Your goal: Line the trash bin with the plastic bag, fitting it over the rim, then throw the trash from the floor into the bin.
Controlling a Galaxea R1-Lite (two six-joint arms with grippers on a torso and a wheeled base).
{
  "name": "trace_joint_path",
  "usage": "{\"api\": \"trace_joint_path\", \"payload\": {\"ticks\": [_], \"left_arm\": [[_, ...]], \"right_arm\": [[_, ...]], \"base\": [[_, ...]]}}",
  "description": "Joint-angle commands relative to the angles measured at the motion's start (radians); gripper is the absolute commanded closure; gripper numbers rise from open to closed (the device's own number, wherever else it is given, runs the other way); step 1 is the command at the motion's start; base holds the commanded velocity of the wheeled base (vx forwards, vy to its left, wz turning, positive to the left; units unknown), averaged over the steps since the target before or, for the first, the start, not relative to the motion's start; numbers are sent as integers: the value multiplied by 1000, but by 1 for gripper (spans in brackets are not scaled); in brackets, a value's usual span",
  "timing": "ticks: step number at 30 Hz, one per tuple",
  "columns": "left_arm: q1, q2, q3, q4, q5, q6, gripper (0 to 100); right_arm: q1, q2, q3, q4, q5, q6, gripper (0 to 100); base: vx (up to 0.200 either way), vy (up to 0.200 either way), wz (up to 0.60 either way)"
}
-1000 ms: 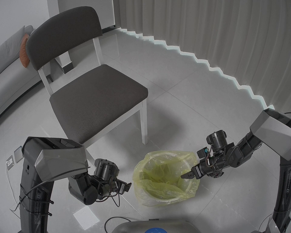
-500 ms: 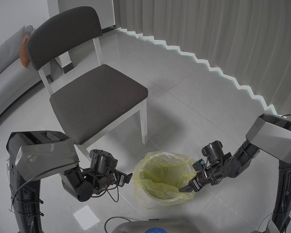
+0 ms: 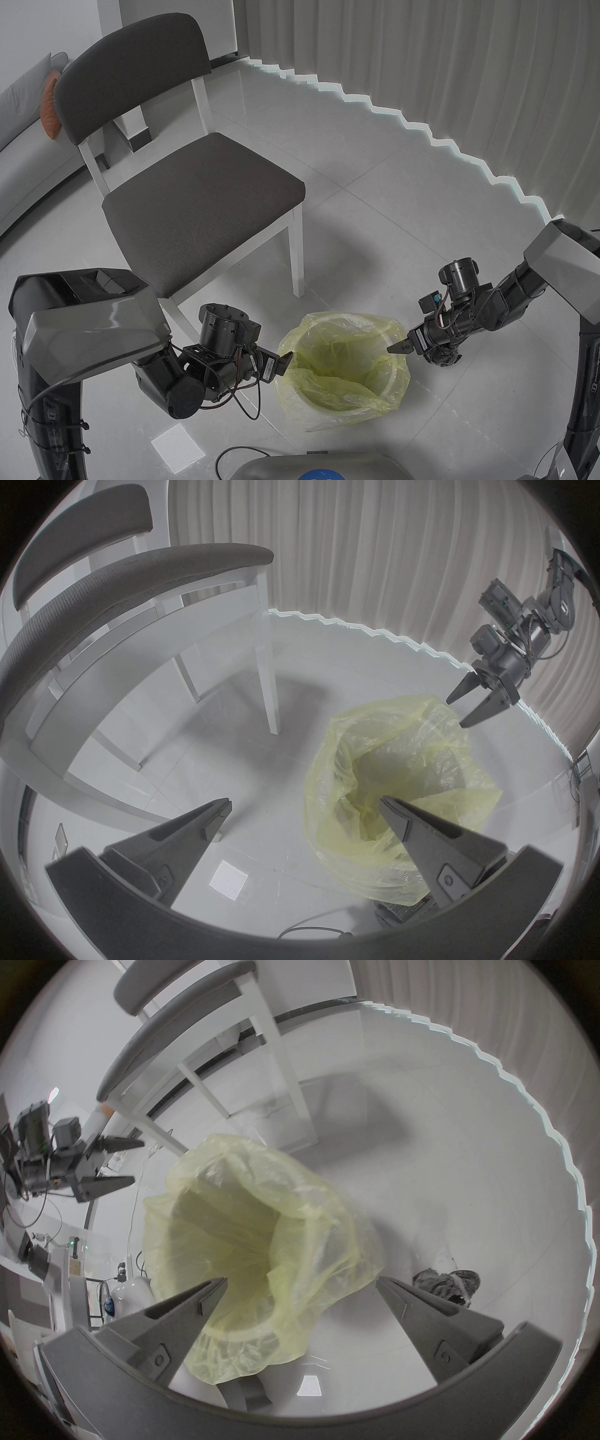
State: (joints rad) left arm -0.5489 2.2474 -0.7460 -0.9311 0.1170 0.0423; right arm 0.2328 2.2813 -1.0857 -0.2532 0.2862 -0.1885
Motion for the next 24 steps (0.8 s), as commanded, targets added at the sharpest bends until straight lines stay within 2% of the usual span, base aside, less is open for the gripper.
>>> {"api": "trace_joint_path", "payload": {"ticks": [1,15,24], "left_arm": [[-5,-3,5,-3,1,-1,0],[9,-14,36,-15,0,-6,0],[4,-11,28,-15,1,-6,0]], "right_arm": [[-44,47,-95,40,1,-2,0],[-101,219,-287,129,-2,-5,0],[-101,291,-373,176,-2,-9,0]], "base": [[0,0,0],[0,0,0],[0,0,0]]}}
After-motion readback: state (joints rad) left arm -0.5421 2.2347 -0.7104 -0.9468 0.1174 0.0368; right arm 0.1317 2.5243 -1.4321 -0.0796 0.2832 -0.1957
